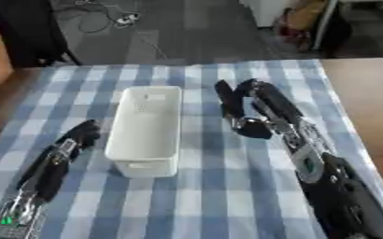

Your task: Pick up objects on the table and place them in the box.

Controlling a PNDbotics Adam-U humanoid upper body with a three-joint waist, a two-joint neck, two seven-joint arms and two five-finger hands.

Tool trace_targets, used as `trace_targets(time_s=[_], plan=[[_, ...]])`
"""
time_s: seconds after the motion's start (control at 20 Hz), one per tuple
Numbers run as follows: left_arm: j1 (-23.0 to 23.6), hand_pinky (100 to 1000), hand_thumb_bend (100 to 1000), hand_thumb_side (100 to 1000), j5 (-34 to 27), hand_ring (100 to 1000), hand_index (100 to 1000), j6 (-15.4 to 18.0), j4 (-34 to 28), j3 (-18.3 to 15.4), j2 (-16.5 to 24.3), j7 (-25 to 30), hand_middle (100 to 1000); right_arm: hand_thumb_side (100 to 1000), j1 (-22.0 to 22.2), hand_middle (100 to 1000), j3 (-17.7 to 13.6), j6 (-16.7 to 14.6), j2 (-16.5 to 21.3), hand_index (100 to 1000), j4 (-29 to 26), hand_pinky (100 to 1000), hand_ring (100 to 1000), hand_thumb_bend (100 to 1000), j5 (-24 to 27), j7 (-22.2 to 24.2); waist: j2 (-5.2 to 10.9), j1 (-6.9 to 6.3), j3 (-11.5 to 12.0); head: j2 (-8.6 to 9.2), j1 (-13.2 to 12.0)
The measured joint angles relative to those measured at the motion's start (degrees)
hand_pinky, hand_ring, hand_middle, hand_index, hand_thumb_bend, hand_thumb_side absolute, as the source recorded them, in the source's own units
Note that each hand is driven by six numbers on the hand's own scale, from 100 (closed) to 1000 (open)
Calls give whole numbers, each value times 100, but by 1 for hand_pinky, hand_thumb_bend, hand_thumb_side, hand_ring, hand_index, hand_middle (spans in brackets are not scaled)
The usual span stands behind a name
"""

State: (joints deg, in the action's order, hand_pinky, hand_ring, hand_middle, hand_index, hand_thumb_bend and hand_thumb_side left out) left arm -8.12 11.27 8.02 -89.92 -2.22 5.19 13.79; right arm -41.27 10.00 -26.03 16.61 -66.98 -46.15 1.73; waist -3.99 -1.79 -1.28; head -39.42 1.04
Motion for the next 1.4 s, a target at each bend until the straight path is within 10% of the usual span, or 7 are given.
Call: trace_targets(time_s=[0.9,1.4], plan=[[-7,941,100,1000,5,884,862,14,29,73,-37,95,1000,459,-1220,405,274,-509,-646,432,970,735,553,100,-704,26,-27,-31,189,41,163],[-18,942,100,1000,3,885,862,29,30,80,-52,126,1000,476,-1092,409,276,-740,-1167,426,1769,752,563,100,-1308,-10,-56,-70,213,44,253]])
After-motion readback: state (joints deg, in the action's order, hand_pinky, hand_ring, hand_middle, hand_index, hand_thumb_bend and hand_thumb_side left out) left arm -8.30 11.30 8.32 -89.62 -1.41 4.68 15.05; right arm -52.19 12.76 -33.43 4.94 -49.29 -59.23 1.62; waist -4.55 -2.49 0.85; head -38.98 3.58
